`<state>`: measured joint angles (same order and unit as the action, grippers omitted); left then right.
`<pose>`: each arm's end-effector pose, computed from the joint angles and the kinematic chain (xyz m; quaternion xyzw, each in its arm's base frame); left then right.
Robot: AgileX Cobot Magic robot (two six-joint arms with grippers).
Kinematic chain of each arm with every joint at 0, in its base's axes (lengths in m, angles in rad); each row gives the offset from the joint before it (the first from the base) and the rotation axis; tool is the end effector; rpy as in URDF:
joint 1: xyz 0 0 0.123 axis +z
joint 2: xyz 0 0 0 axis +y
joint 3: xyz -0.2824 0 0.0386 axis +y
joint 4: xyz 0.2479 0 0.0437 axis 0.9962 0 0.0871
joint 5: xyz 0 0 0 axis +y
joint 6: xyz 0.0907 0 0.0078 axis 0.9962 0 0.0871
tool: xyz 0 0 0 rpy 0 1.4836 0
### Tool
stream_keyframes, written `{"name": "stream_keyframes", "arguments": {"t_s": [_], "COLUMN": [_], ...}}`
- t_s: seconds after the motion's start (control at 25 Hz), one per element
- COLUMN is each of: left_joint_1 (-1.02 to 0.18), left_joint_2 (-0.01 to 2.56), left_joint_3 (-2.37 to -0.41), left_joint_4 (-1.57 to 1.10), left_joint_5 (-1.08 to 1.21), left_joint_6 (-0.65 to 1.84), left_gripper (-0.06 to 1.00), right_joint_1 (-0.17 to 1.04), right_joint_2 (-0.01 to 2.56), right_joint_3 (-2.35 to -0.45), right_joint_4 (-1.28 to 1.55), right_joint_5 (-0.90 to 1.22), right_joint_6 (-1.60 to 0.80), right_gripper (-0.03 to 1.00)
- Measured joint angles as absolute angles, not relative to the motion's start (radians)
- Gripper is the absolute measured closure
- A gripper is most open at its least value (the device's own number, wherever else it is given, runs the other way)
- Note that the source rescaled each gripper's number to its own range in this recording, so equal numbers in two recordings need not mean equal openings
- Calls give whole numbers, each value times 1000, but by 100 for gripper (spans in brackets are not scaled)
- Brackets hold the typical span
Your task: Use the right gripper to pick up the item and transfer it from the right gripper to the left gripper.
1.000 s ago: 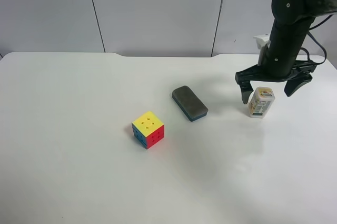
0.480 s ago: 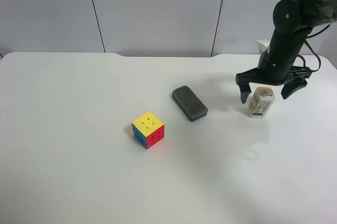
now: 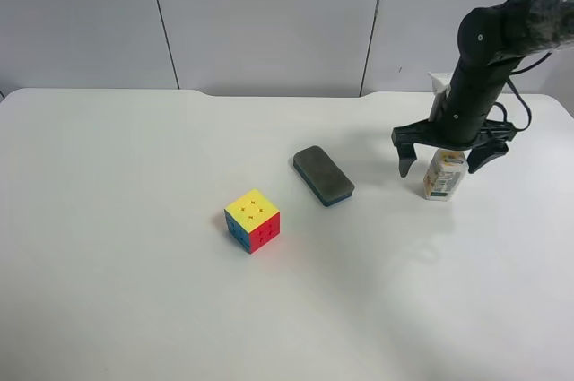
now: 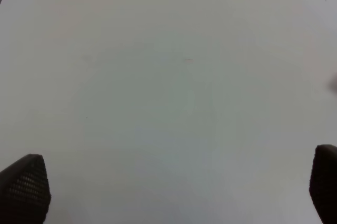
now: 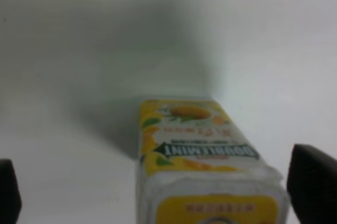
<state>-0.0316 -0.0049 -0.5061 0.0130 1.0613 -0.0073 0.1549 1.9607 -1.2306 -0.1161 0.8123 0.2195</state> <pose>-0.0063 0.0012 0.2788 0.0100 0.8504 -0.0037 0.5260 0.3643 0.0491 0.1467 -0.0052 0.9973 -0.0328 0.0649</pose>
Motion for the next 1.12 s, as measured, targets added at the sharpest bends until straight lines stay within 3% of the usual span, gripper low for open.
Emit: {"name": "stream_keyframes", "arguments": {"t_s": [0.12, 0.2, 0.84, 1.12], "left_joint_1": [-32, -32, -32, -32], "left_joint_2": [-5, -5, -5, -5], "left_joint_3": [-506, -506, -506, -506], "left_joint_4": [13, 13, 13, 13], "left_joint_5": [1061, 1061, 1061, 1061], "left_joint_6": [-7, -7, -7, -7], "left_gripper": [-6, -6, -6, -6], "right_joint_1": [155, 155, 155, 155], "right_joint_2": [1971, 1972, 1972, 1972], "right_joint_3": [-1231, -1231, -1231, -1231], "right_joint_4": [-106, -106, -100, -99], "right_joint_5": [811, 809, 805, 804], "right_joint_6": [226, 229, 233, 235], "right_gripper": [-2, 4, 97, 97]}}
